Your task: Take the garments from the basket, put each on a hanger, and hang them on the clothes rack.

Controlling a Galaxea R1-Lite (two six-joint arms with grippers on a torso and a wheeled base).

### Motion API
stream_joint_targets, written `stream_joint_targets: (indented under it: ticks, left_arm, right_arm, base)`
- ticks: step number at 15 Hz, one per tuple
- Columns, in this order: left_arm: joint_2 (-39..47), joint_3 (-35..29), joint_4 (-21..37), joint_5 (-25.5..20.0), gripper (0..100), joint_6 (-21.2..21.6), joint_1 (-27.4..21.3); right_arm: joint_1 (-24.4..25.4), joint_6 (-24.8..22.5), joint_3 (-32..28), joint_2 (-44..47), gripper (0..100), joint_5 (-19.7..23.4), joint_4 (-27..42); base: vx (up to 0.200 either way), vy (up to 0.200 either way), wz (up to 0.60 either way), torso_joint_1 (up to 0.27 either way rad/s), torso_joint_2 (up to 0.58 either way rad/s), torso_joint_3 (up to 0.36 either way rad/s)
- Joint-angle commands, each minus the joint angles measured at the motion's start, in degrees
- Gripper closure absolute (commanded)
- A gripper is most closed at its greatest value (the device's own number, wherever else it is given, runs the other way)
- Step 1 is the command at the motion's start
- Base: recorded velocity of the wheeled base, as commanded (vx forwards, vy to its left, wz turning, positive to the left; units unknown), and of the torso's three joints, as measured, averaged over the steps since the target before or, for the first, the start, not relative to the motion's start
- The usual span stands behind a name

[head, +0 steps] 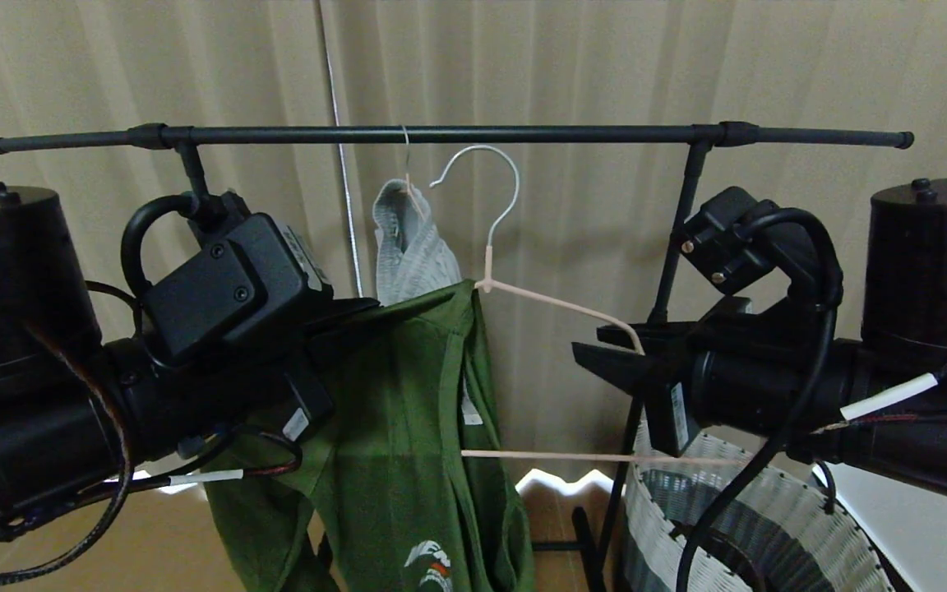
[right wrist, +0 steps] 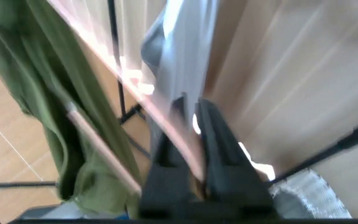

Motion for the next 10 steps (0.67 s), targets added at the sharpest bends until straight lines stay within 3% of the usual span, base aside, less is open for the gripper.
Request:
stream_joint_targets:
  ticks: [1,5,7,10]
  left_arm:
    - [-0.35,-0.08,-0.25,0.47,100,0.16,1.25]
    - [-0.44,0.97,-2.36,0.65,100,6.49,5.73]
    - [-0.09,2.64,-7.55,0.65,100,10.8,8.46]
    - [0.18,3.26,-12.29,0.3,100,11.24,9.16]
  right_arm:
    - [-0.07,0.03,0.21,-0.06,0,-0.21,0.12]
    - [-0.16,-0.15,0.56,-1.99,0,-0.21,0.12]
    - [-0.24,-0.33,1.27,-3.22,0,-0.21,0.21]
    - [-0.07,-0.24,5.66,-3.4,0,-0.13,0.12]
  base:
    - [0.0,0.0,0.0,0.0,0.0,0.0]
    - [0.0,0.0,0.0,0.0,0.0,0.0]
    - [0.0,0.0,0.0,0.0,0.0,0.0]
    - [0.0,0.0,0.0,0.0,0.0,0.0]
